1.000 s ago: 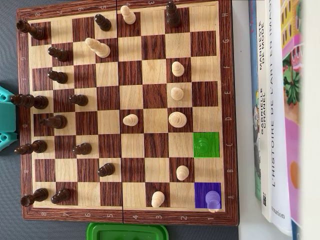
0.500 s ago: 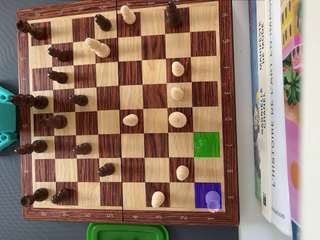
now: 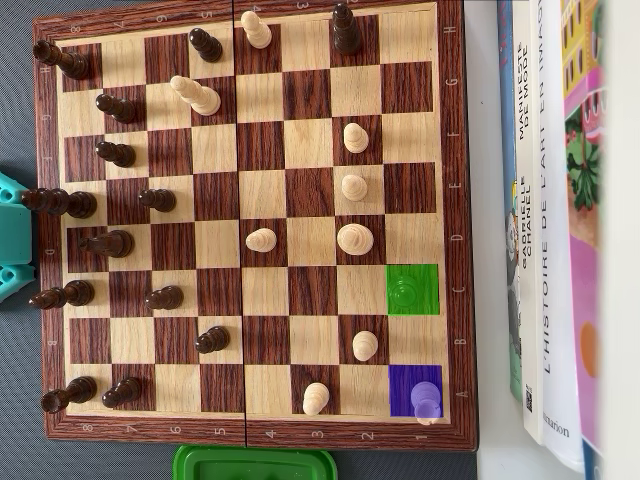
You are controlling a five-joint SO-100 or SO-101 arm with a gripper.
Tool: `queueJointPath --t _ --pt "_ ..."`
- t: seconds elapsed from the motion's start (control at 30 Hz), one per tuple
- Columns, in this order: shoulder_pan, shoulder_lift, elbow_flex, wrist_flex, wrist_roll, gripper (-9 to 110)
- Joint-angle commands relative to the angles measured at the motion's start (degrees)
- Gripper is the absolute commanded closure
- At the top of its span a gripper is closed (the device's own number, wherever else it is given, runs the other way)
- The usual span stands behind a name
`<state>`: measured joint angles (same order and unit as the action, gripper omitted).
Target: Play chess
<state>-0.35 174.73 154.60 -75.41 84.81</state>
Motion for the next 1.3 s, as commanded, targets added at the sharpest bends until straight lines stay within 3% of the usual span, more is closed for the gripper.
queueJointPath --t 0.0,0.47,0.93,1.27 --pt "-0.2 -1.0 -4.7 7.7 -0.3 84" --pt "-0.3 -14.2 -15.3 27.5 -0.2 84" --pt "-0.2 -17.7 -22.9 76.3 -0.2 84" --pt "1.8 -27.3 -34.3 103.9 0.3 84"
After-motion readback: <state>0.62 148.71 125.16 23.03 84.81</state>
